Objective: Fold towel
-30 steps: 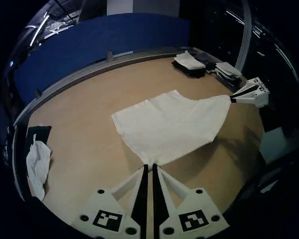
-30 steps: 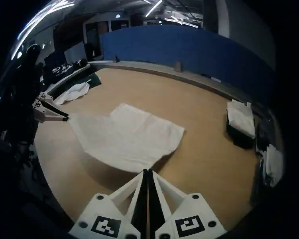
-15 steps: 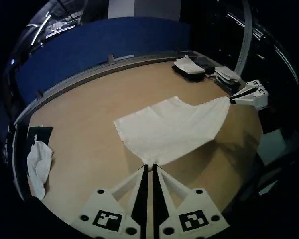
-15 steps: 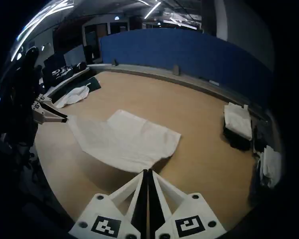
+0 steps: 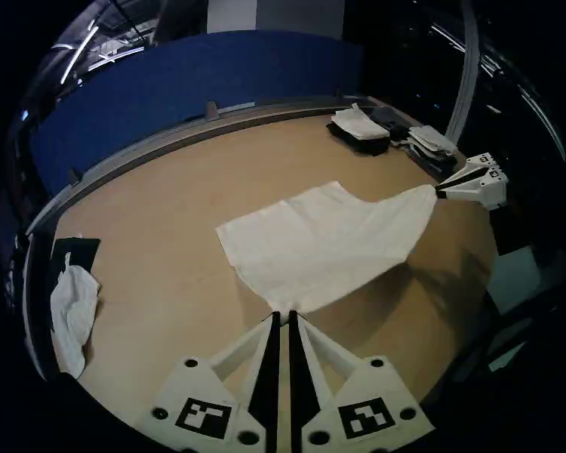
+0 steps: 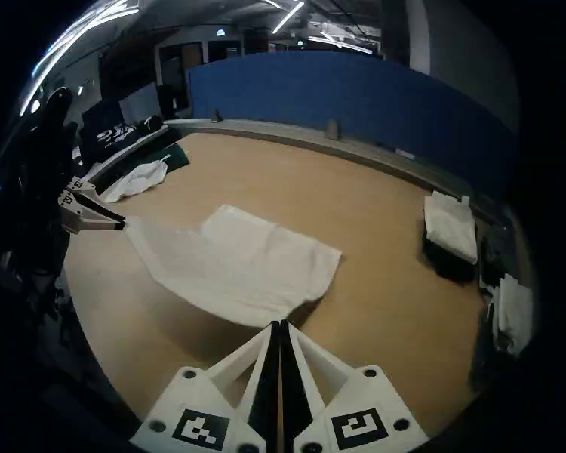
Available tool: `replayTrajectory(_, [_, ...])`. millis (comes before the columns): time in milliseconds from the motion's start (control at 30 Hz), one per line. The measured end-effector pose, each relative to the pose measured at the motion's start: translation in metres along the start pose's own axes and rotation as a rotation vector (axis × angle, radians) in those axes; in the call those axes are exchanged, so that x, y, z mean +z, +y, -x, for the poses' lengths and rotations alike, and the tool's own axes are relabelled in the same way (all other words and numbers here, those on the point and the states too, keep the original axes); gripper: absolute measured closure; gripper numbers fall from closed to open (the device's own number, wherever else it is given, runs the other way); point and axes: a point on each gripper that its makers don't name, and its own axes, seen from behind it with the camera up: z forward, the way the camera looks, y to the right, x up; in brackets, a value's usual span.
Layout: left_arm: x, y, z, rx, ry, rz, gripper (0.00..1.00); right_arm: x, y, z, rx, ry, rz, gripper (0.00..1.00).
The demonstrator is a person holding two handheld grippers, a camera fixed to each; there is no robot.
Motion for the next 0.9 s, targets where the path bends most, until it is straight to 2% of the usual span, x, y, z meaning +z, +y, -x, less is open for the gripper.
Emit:
replayTrajectory(300, [0.012,-0.008,-0.005,-0.010,0.002,-0.006,0.93,0.014,0.007,-0.001,0.010,-0.011,0.004,0.99])
replayTrajectory(900, [0.055,-0.036,-0.030,-0.038,0.010,-0.026,0.93,0.064,0.035,-0.012,0.024,-0.029,0.031,0.99])
